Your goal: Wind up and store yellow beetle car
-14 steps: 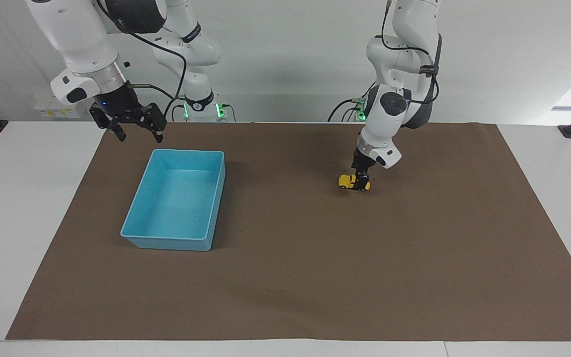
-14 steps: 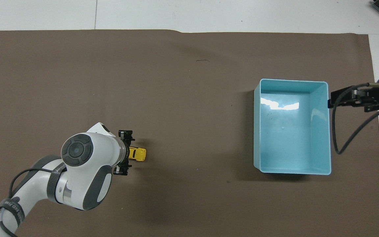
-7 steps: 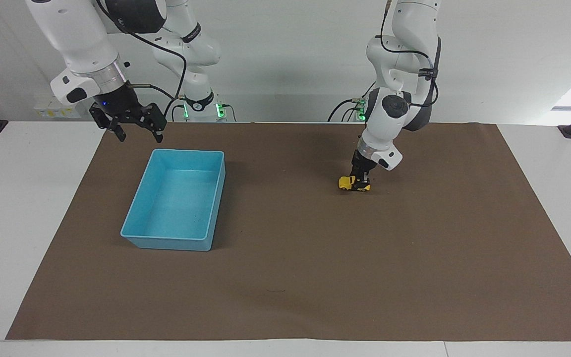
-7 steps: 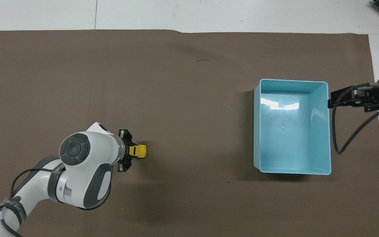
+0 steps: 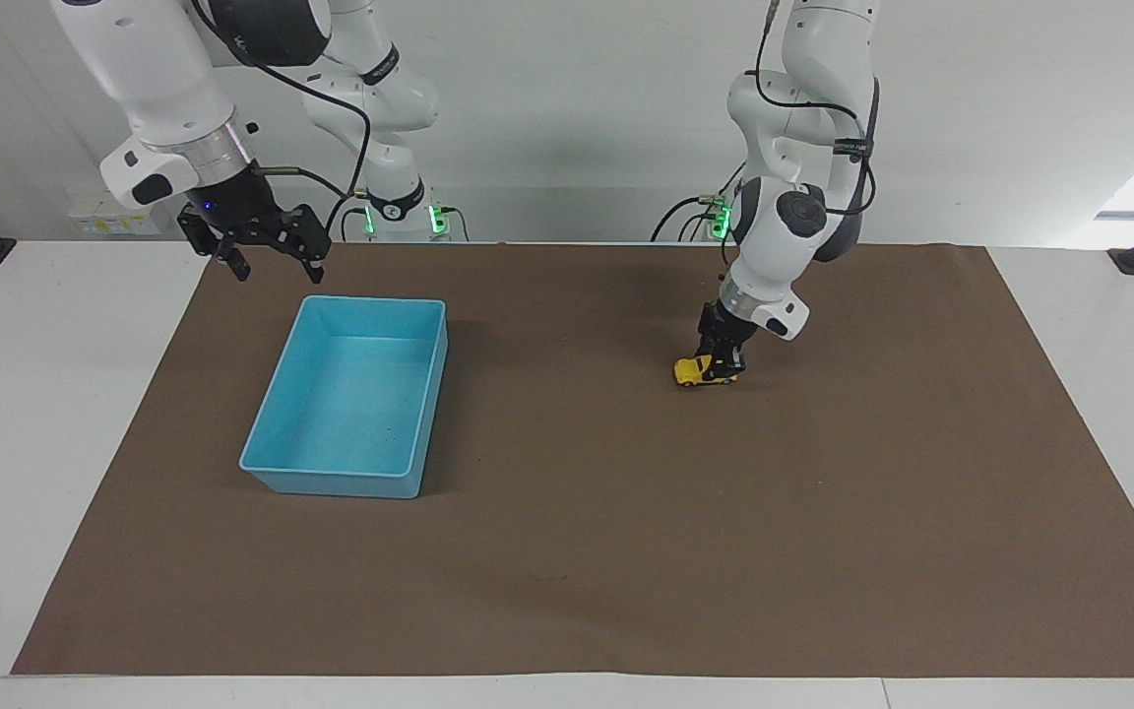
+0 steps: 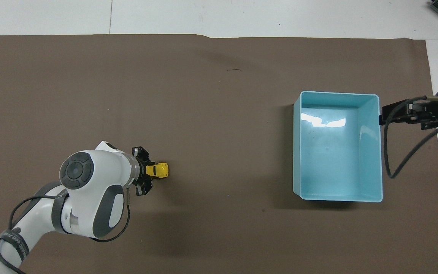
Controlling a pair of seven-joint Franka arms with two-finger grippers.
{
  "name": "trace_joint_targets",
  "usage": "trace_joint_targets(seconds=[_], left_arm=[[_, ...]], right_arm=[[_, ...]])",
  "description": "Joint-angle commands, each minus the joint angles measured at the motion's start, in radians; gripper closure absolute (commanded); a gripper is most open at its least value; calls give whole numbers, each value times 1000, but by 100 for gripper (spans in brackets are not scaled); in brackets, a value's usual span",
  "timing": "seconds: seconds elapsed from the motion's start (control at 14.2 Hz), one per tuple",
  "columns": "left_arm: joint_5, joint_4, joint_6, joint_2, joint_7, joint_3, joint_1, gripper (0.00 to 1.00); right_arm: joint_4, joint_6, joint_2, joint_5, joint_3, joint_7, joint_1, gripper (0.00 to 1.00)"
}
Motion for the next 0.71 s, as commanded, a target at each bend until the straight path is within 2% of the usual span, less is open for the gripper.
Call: trace_joint_targets(seconds=[0.0,0.64], left_arm=[[-20,-11,17,8,4,3,13,100],[-19,-19,-24,6,157,7,185,100]], right_arm=[[-14,9,-10,4,9,-26,-9,0],[-14,9,-10,2,9,-26,-9,0]])
